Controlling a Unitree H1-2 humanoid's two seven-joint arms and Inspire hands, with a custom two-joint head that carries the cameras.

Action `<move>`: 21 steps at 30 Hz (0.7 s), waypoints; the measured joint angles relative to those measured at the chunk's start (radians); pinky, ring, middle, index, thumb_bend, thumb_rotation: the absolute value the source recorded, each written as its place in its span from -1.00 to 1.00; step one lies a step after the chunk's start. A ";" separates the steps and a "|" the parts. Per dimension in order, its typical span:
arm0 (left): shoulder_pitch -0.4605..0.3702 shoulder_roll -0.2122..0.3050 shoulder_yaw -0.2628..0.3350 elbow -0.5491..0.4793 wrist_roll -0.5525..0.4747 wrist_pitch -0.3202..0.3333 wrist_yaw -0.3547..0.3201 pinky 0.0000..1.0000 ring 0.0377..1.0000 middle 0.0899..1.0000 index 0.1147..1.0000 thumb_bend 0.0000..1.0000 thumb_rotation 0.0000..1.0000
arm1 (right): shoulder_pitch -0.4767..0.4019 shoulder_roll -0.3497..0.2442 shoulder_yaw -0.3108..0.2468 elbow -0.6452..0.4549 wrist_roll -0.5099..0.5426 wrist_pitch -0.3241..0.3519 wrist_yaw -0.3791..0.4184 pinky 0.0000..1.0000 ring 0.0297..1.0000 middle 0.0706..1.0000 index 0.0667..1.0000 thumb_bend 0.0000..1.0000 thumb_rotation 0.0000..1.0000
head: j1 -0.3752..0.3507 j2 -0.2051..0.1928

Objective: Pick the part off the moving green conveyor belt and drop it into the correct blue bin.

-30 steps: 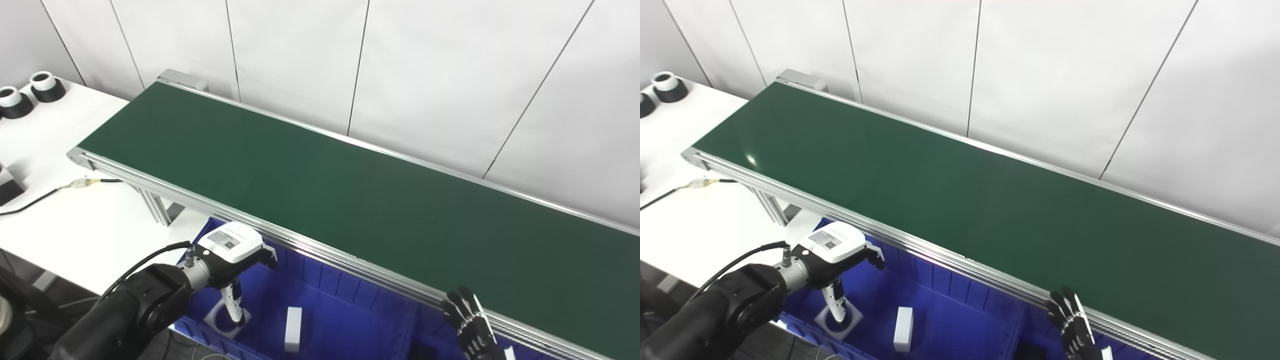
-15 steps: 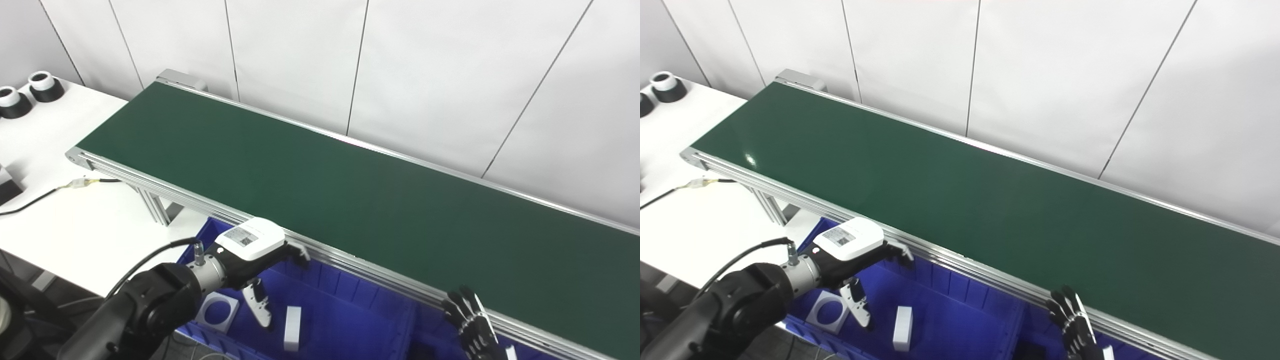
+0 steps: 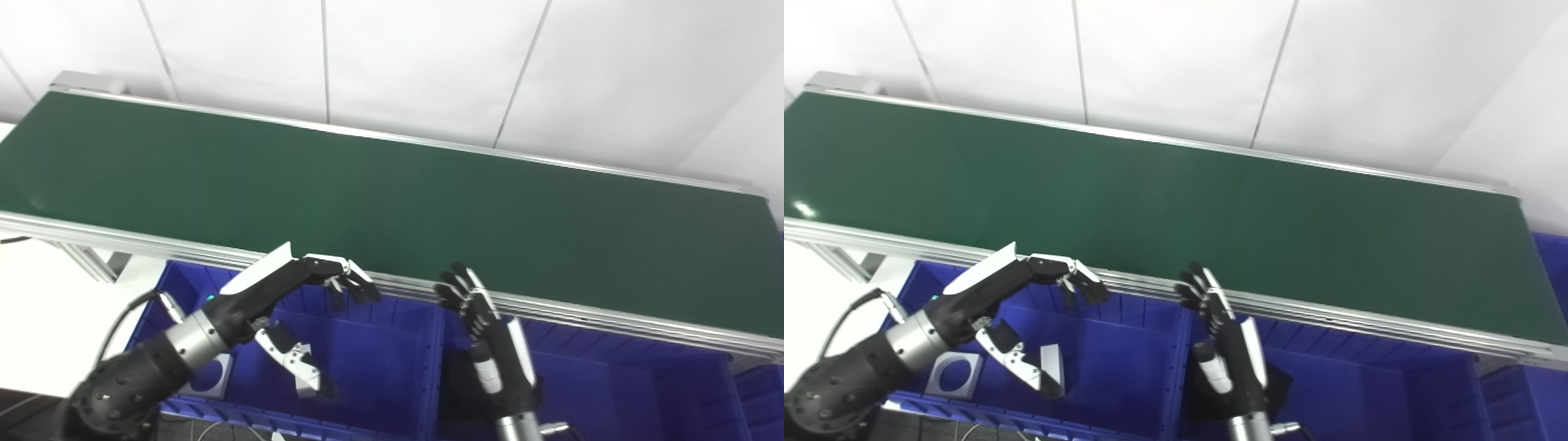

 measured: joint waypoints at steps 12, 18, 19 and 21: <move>0.000 -0.124 -0.047 0.093 0.031 -0.085 0.084 0.08 0.36 0.39 0.21 0.91 -0.77 | 0.016 0.019 0.007 0.018 -0.049 0.001 -0.062 0.68 0.70 0.78 0.83 0.83 0.94 | -0.160 -0.069; 0.017 -0.223 -0.055 0.170 0.036 -0.080 0.147 0.28 0.52 0.54 0.37 0.72 -0.72 | 0.039 0.007 0.003 0.006 -0.043 0.001 -0.068 0.71 0.72 0.78 0.84 0.84 0.94 | -0.038 -0.044; 0.018 -0.228 -0.055 0.191 0.035 -0.083 0.151 0.29 0.53 0.56 0.39 0.70 -0.70 | 0.044 0.000 0.001 0.002 -0.040 0.001 -0.068 0.71 0.72 0.78 0.84 0.83 0.94 | -0.038 -0.044; 0.024 -0.227 -0.053 0.227 0.037 -0.085 0.164 0.33 0.55 0.59 0.43 0.70 -0.62 | 0.050 -0.015 -0.005 -0.003 -0.033 0.001 -0.068 0.70 0.72 0.78 0.85 0.81 0.95 | 0.061 -0.023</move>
